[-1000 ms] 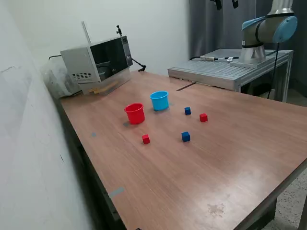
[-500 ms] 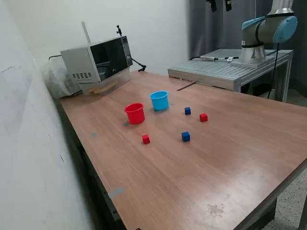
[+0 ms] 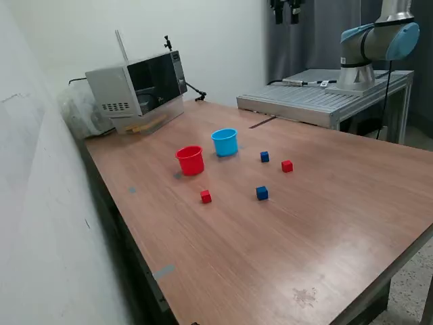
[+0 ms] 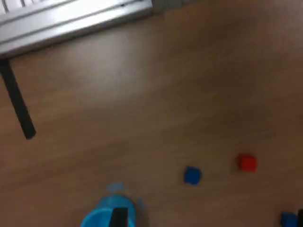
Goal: Place red objects in the red bin, and blue objects in the blue bin.
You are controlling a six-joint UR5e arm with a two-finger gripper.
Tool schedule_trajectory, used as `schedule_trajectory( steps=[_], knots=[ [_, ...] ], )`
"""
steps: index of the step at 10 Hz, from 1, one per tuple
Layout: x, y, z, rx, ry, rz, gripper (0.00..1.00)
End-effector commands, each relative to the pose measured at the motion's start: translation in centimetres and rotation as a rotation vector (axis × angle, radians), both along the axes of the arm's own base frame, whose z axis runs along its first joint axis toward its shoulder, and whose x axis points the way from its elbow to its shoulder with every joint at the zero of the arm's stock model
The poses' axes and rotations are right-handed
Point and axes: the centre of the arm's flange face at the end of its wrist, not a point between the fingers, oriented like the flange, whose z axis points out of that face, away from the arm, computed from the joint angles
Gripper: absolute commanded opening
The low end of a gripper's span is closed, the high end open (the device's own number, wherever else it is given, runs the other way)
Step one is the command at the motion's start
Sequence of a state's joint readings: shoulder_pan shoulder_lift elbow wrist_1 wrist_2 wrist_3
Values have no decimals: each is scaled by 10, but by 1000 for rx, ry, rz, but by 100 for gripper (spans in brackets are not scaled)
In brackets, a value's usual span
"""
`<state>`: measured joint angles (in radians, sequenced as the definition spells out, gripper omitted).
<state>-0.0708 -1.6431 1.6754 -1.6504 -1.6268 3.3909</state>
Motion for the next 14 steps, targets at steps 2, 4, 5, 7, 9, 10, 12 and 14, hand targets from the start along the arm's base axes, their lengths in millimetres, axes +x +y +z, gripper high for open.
schedule_trajectory(
  steps=[2,4,5,7,9,10,12,14],
  knots=[
    [-51,-14,-71,-12,73,-115,100],
    [-58,-19,-171,-11,11,-106,100],
    [-63,-19,-208,-10,-17,-110,100],
    [-77,-16,-256,-9,-54,-135,100],
    [-86,-16,-279,-7,-71,-138,100],
    [-93,-16,-287,-7,-72,-140,100],
    [-112,-16,-315,-7,-70,-193,100],
    [-123,-13,-333,-8,-57,-198,100]
  ],
)
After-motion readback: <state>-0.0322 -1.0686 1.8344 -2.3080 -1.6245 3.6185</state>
